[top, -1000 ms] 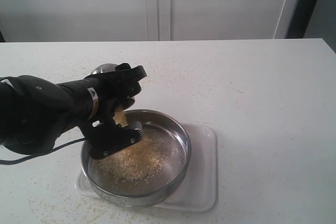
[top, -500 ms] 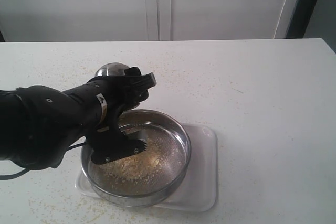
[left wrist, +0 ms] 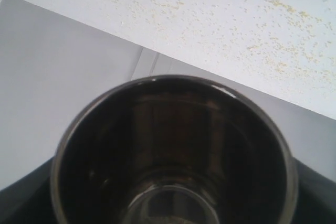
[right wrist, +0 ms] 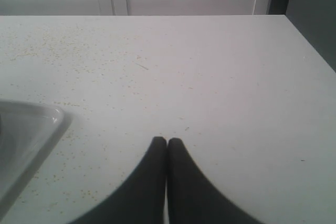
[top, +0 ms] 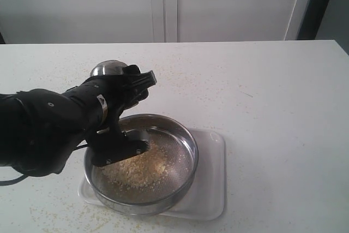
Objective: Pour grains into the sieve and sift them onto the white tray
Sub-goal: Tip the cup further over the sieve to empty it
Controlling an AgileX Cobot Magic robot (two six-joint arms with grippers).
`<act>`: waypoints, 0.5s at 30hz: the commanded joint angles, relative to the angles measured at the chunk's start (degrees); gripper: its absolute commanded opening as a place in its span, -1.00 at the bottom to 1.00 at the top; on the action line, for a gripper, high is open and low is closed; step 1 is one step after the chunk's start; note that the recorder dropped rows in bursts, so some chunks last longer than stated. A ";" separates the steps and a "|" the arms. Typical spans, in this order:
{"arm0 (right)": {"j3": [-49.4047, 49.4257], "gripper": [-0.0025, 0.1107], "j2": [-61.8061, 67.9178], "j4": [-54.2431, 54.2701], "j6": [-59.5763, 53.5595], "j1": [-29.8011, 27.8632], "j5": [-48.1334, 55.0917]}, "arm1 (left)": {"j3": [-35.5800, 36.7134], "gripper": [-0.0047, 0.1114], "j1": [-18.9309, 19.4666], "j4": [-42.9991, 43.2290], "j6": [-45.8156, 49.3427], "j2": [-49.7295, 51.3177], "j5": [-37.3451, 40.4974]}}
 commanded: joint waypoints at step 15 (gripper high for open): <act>0.39 -0.96 -0.33 -0.37 0.27 0.11 -0.28 | -3.29 -0.92 -1.89 1.09 -5.88 3.94 4.25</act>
